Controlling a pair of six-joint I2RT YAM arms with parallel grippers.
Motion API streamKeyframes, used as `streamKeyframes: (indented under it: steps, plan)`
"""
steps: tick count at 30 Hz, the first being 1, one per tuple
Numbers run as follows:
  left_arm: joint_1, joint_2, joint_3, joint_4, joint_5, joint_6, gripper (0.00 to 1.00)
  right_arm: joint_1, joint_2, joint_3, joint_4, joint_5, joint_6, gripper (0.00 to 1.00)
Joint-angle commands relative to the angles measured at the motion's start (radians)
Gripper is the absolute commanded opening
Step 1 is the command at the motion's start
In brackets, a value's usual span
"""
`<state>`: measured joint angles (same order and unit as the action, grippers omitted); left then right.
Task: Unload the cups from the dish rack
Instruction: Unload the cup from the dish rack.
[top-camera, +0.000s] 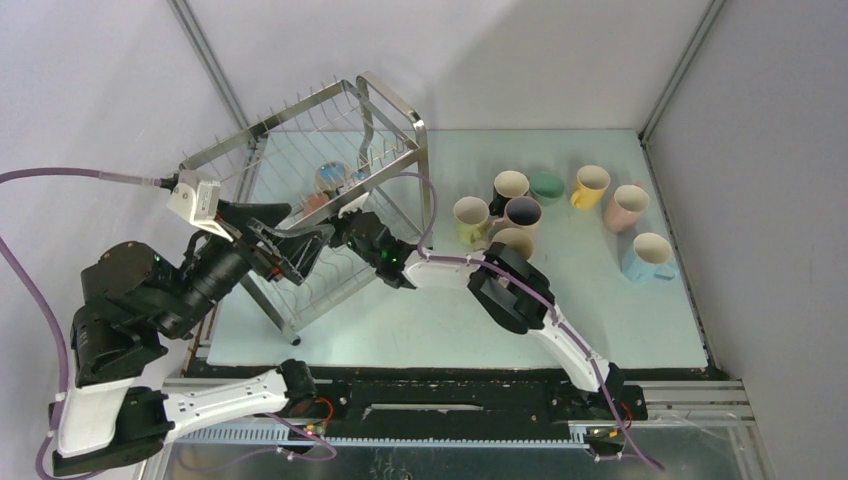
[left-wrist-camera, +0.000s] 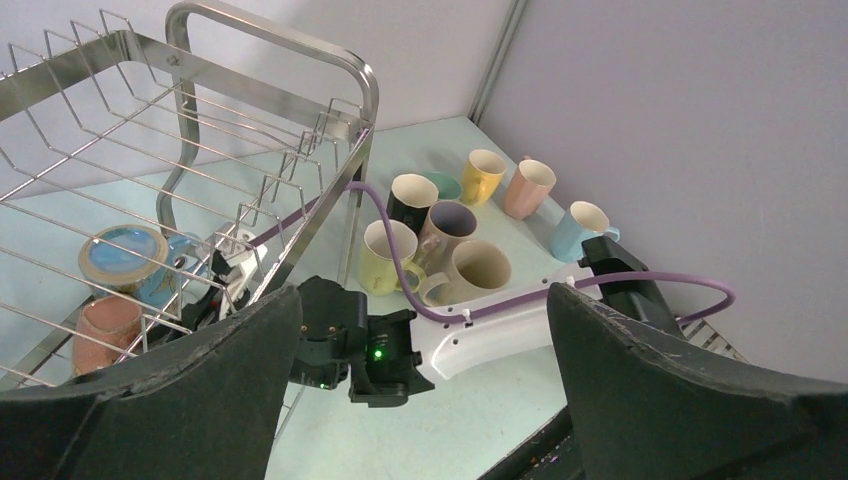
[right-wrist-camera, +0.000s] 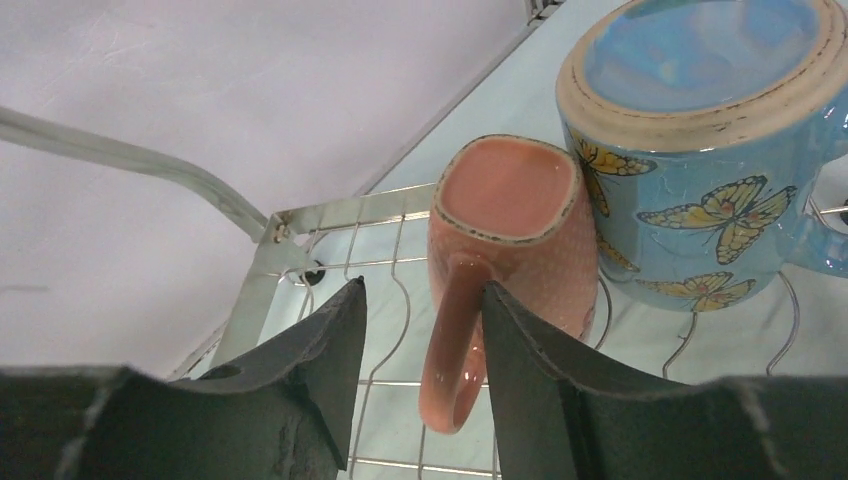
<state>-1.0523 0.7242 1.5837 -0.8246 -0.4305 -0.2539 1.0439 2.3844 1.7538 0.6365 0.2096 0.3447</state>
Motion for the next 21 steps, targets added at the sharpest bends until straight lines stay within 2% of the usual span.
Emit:
streamKeyframes:
  steps: [1, 21]
  plan:
    - [0.005, -0.004, 0.007, 0.02, 0.014, 0.002, 1.0, 0.007, 0.048, 0.077, -0.088, 0.054, -0.01, 0.54]
    - [0.005, 0.0, 0.006, 0.026, 0.014, 0.01, 1.0, 0.013, 0.075, 0.098, -0.151, 0.1, 0.028, 0.51]
